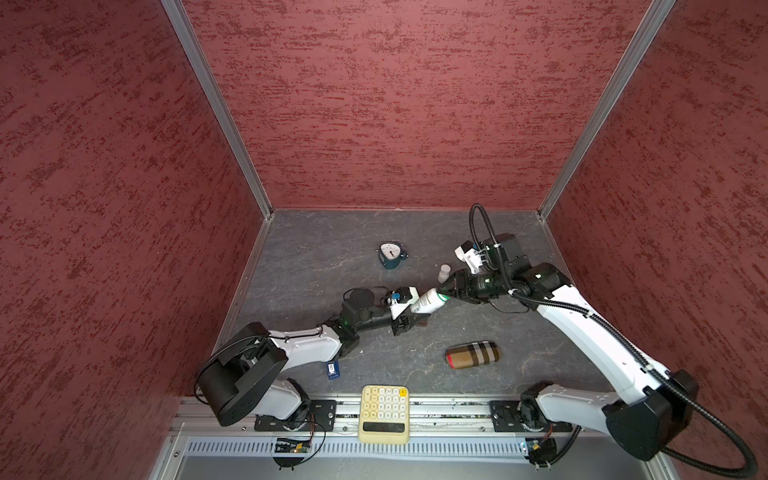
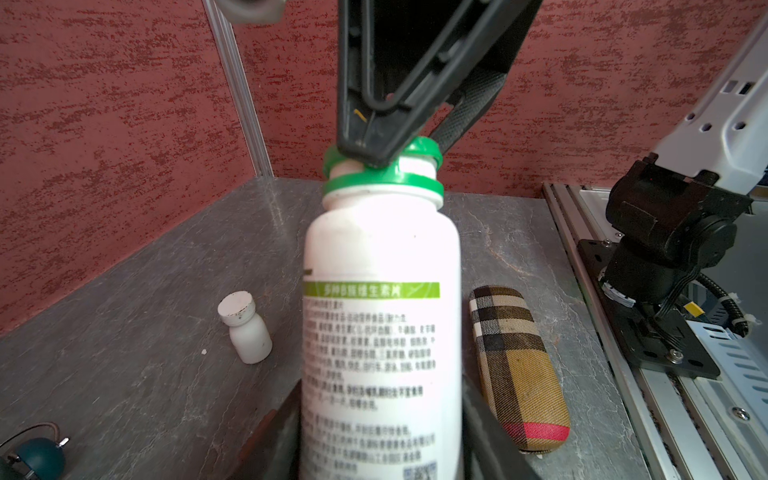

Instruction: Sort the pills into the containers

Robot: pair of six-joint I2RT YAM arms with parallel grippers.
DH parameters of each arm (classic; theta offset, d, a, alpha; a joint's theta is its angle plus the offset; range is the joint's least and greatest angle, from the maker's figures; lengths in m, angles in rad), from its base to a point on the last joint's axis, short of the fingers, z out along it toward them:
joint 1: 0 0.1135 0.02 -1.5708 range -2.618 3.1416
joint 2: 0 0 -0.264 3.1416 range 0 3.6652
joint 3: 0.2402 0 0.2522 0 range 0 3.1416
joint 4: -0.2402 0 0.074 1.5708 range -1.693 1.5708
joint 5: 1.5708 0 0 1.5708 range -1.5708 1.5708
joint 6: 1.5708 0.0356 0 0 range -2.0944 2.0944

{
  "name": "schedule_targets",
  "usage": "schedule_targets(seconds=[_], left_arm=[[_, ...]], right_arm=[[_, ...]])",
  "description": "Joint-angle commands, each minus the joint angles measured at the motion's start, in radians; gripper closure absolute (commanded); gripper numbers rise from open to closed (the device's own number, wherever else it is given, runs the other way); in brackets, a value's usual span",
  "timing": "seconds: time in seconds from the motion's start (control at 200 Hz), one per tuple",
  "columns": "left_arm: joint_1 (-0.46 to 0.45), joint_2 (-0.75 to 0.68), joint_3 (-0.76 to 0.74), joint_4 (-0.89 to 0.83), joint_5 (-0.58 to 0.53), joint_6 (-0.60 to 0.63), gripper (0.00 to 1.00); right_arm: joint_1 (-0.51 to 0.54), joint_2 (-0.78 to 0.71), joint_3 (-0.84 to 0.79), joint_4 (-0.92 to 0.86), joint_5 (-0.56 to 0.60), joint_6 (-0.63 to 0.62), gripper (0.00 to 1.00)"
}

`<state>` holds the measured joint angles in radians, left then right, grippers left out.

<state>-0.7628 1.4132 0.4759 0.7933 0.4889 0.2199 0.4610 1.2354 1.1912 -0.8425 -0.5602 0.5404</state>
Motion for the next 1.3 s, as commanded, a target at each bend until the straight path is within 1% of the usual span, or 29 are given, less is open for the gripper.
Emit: schedule_targets(seconds=[0.0, 0.205, 0.426, 0.641, 0.822, 0.877, 0.927, 1.037, 1.097, 1.102, 1.167, 1.298], left_arm=[[0.004, -0.012, 0.022, -0.082, -0.022, 0.017, 1.0], [0.004, -0.016, 0.045, -0.134, -0.028, 0.031, 1.0], [0.004, -0.012, 0.049, -0.141, -0.034, 0.029, 1.0], [0.005, -0.02, 0.045, -0.153, -0.065, 0.034, 1.0], [0.007, -0.022, 0.046, -0.16, -0.073, 0.035, 1.0], [0.008, -0.024, 0.042, -0.154, -0.072, 0.033, 1.0], [0.01, -0.024, 0.039, -0.146, -0.066, 0.033, 1.0], [0.015, -0.024, 0.03, -0.125, -0.046, 0.029, 1.0], [0.02, -0.025, 0.021, -0.108, -0.034, 0.023, 1.0], [0.022, -0.025, 0.02, -0.106, -0.032, 0.022, 1.0], [0.032, -0.028, 0.014, -0.092, -0.013, 0.009, 1.0], [0.052, -0.039, 0.006, -0.088, 0.027, -0.007, 1.0]], right_arm=[[-0.006, 0.002, 0.05, -0.069, 0.133, -0.06, 0.69], [0.013, 0.019, 0.078, -0.136, 0.289, -0.094, 0.75], [0.048, 0.033, 0.094, -0.166, 0.396, -0.116, 0.77], [0.087, 0.052, 0.13, -0.226, 0.534, -0.147, 0.79], [0.098, 0.053, 0.141, -0.251, 0.577, -0.164, 0.79], [0.096, 0.049, 0.139, -0.247, 0.553, -0.172, 0.78], [0.096, 0.042, 0.134, -0.231, 0.505, -0.179, 0.76], [0.089, 0.026, 0.116, -0.182, 0.351, -0.184, 0.69], [0.082, 0.019, 0.106, -0.158, 0.261, -0.187, 0.62], [0.081, 0.019, 0.103, -0.154, 0.247, -0.189, 0.6], [0.069, 0.015, 0.09, -0.137, 0.189, -0.188, 0.52], [0.027, 0.006, 0.054, -0.114, 0.09, -0.182, 0.44]])
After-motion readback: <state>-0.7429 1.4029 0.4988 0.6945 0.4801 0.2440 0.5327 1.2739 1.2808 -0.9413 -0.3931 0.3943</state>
